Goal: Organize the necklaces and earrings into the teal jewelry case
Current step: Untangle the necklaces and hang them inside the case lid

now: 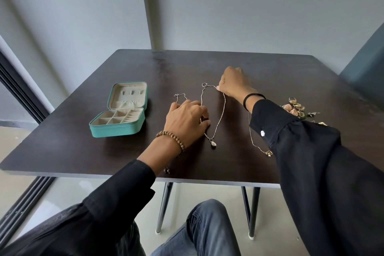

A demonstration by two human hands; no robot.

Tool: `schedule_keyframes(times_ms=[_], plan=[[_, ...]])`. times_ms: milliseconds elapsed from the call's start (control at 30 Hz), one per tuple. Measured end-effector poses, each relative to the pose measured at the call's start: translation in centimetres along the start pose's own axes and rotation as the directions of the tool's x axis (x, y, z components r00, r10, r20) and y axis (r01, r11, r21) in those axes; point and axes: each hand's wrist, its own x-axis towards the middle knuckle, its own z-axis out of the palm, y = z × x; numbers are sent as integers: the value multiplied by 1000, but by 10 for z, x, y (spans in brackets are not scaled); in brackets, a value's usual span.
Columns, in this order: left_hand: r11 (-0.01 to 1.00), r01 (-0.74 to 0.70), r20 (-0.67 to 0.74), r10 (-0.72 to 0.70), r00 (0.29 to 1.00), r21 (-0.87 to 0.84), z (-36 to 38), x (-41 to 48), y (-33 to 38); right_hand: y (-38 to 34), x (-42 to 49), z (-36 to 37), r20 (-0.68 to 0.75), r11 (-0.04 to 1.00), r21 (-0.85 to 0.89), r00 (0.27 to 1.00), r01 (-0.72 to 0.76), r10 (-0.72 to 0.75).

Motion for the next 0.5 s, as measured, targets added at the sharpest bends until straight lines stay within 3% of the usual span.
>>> schedule_keyframes(times_ms=[167, 300, 500], plan=[[1000, 19, 6, -19, 1000, -14, -1, 0, 0, -4, -4, -4, 108, 991, -110, 992, 71, -59], [999, 27, 20, -26, 999, -28, -6, -3, 0, -4, -16, -5, 72, 976, -151, 987, 155, -145], [991, 61, -43, -67, 997, -117, -25, -8, -7, -12, -29, -35, -94, 937, 331, 992, 115, -88]])
